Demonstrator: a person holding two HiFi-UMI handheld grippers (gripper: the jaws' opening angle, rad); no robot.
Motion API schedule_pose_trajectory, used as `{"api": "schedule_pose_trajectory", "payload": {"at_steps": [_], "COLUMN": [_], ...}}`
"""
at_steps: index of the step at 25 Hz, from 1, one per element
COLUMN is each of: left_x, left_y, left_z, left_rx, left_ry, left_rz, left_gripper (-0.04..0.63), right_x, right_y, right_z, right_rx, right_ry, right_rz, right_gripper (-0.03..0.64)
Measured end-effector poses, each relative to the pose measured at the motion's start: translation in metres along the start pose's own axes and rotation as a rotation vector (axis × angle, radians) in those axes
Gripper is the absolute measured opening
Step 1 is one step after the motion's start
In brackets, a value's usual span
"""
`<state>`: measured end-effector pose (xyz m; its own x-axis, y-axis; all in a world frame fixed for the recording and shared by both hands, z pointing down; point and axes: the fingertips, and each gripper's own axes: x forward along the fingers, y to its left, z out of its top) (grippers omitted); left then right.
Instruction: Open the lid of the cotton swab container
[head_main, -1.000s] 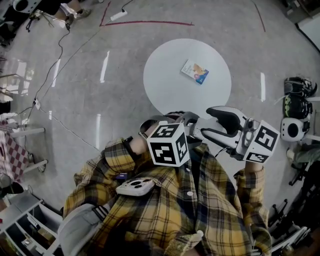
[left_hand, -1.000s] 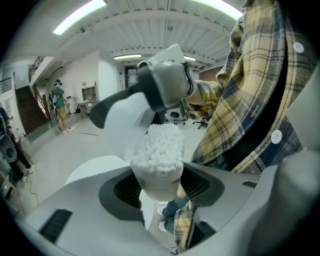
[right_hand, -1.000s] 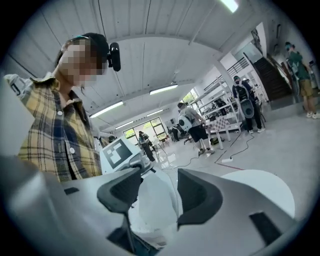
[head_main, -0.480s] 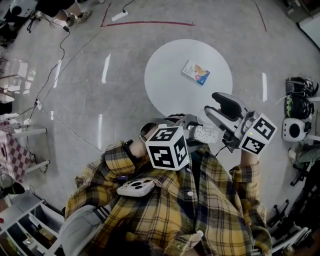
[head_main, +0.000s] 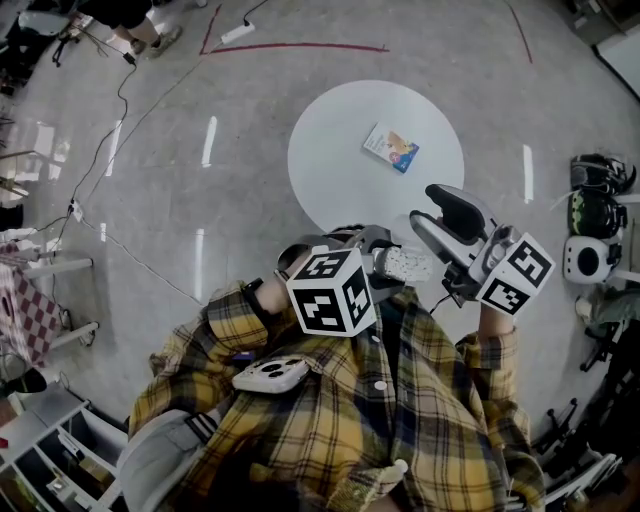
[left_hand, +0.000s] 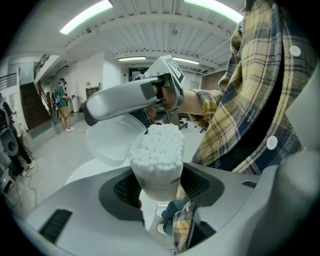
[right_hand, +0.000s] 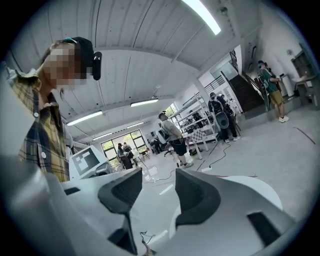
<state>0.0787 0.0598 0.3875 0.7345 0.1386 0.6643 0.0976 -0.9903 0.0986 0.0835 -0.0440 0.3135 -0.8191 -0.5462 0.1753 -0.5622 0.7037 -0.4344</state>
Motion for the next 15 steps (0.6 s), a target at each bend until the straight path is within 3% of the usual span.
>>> {"api": "schedule_pose_trajectory", "payload": {"at_steps": [15], "left_x": [-0.029], "left_y": [0.049], "left_z": [-0.006], "left_rx": [-0.082], "left_ry": [-0.027], "left_rz": [0.115], "left_gripper": [0.245], "right_x": [-0.004], "right_y": [0.007], "right_z": [0.034], "right_rx": [-0.088], "right_ry": [-0.093], "right_rz": [-0.072], "right_gripper": [0.204]}}
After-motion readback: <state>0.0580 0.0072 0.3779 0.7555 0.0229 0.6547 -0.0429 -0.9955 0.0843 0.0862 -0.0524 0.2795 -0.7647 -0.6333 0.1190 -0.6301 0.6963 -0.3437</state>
